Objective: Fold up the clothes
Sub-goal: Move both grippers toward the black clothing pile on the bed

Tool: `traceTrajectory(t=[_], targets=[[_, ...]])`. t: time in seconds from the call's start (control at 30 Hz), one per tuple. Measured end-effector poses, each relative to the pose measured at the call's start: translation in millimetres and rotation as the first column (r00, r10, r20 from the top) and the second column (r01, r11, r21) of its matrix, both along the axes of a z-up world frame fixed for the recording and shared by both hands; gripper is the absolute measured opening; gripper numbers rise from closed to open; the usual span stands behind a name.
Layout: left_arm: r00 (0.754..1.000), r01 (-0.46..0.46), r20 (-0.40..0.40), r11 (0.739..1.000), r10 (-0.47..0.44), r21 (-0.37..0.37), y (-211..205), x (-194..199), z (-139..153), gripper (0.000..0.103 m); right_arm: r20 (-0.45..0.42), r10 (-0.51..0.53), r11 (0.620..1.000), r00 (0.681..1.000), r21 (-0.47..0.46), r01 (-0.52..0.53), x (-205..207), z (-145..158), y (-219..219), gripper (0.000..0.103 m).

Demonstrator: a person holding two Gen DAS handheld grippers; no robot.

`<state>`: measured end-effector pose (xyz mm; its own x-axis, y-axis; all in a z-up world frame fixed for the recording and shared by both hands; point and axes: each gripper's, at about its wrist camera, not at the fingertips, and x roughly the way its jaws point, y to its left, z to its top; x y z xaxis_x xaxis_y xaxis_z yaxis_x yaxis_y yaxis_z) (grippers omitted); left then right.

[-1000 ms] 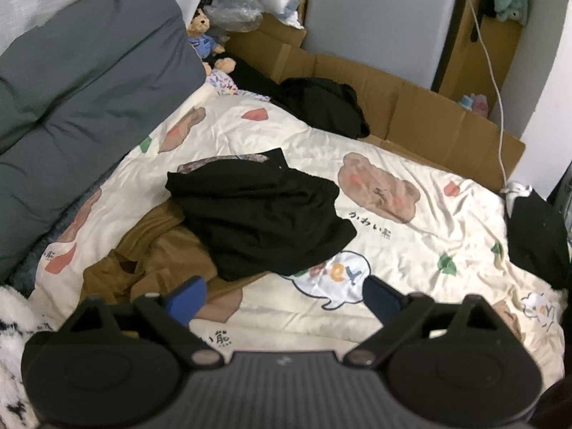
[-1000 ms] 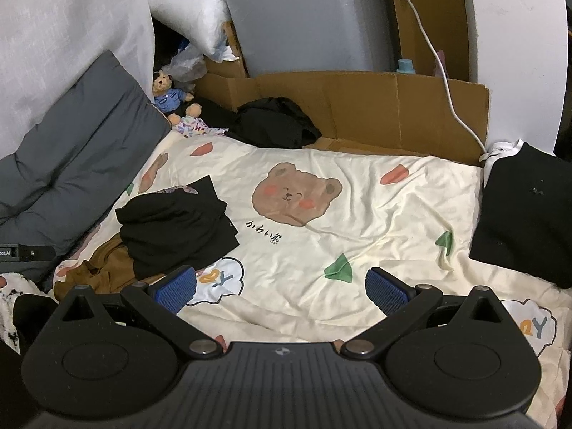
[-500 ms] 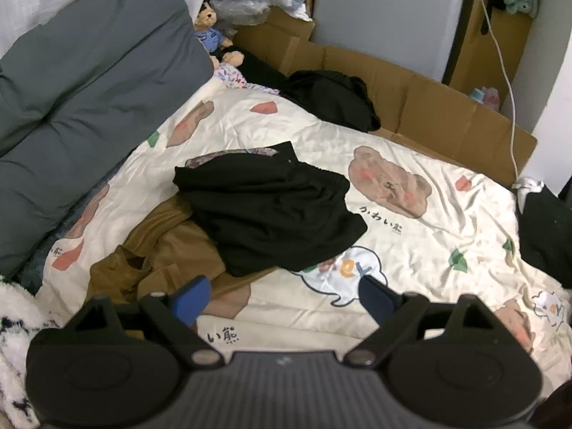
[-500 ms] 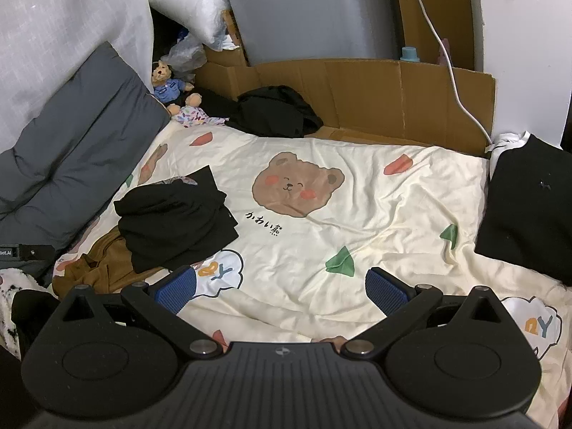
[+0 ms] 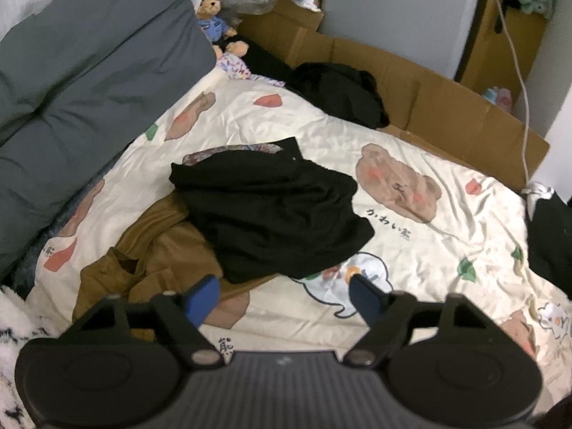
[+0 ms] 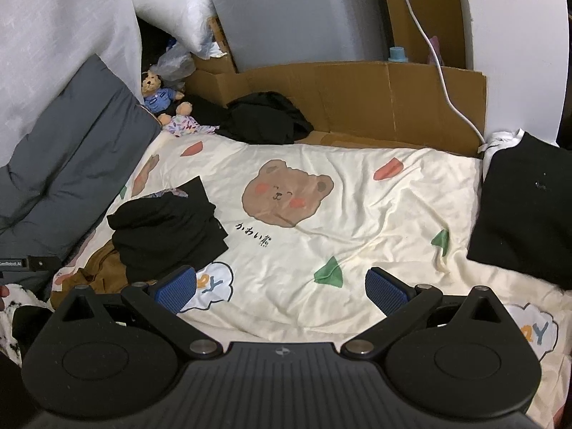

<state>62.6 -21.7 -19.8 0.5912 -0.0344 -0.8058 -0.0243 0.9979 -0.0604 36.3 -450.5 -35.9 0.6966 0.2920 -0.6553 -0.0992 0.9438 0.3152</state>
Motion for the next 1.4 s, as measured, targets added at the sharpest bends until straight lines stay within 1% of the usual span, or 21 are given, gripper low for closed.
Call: traceTrajectory(t=[0.07, 0.1, 0.2, 0.3, 0.43, 0.67, 0.77, 1.07, 1.27, 1.4], targets=[[1.0, -0.006, -0.001, 1.0, 0.006, -0.012, 2.1, 6.3, 1.1, 0.078, 0.003, -0.005, 1.0, 1.0, -0.002, 0.005, 3.0, 2.1, -1.5, 0.103], [1.0, -0.006, 0.0, 1.0, 0.006, -0.011, 2.1, 9.2, 1.3, 0.078, 0.003, -0.013, 1.0, 1.0, -0.006, 0.013, 5.7, 8.7, -2.9, 0.103], [1.0, -0.008, 0.002, 1.0, 0.008, 0.0, 2.4, 17.7, 1.9, 0.078, 0.0, -0.021, 1.0, 1.0, -0.018, 0.021, 15.3, 8.5, -7.7, 0.103], [1.0, -0.024, -0.002, 1.0, 0.024, 0.016, 3.2, 24.9, -0.3, 0.078, -0.009, -0.018, 1.0, 1.0, -0.001, 0.018, 25.1, 5.4, -11.6, 0.103], [0.999, -0.047, -0.011, 0.998, 0.047, 0.039, 5.3, 32.4, -4.9, 0.078, -0.044, -0.003, 1.0, 0.999, 0.027, 0.004, 39.5, -3.7, -13.6, 0.103], [0.997, -0.073, -0.03, 0.995, 0.075, 0.063, 12.9, 37.8, -14.7, 0.078, -0.065, 0.021, 1.0, 0.998, 0.01, -0.021, 53.8, -16.5, -6.6, 0.103], [0.996, -0.082, -0.027, 0.995, 0.084, 0.058, 16.4, 38.9, -15.3, 0.078, -0.074, 0.031, 1.0, 0.997, 0.003, -0.031, 60.0, -21.9, -3.6, 0.103], [0.996, -0.088, -0.01, 0.995, 0.089, 0.056, 15.1, 46.3, -12.7, 0.078, -0.103, 0.012, 1.0, 0.995, -0.003, -0.012, 56.7, -20.3, -12.2, 0.103], [0.997, -0.076, -0.005, 0.994, 0.077, 0.072, 13.3, 48.1, -11.8, 0.078, -0.107, 0.006, 1.0, 0.994, -0.003, -0.007, 57.3, -21.5, -12.8, 0.103], [0.995, -0.097, 0.001, 0.993, 0.098, 0.073, 18.1, 48.5, -10.9, 0.078, -0.112, 0.007, 1.0, 0.994, -0.003, -0.007, 56.9, -22.1, -11.3, 0.103]])
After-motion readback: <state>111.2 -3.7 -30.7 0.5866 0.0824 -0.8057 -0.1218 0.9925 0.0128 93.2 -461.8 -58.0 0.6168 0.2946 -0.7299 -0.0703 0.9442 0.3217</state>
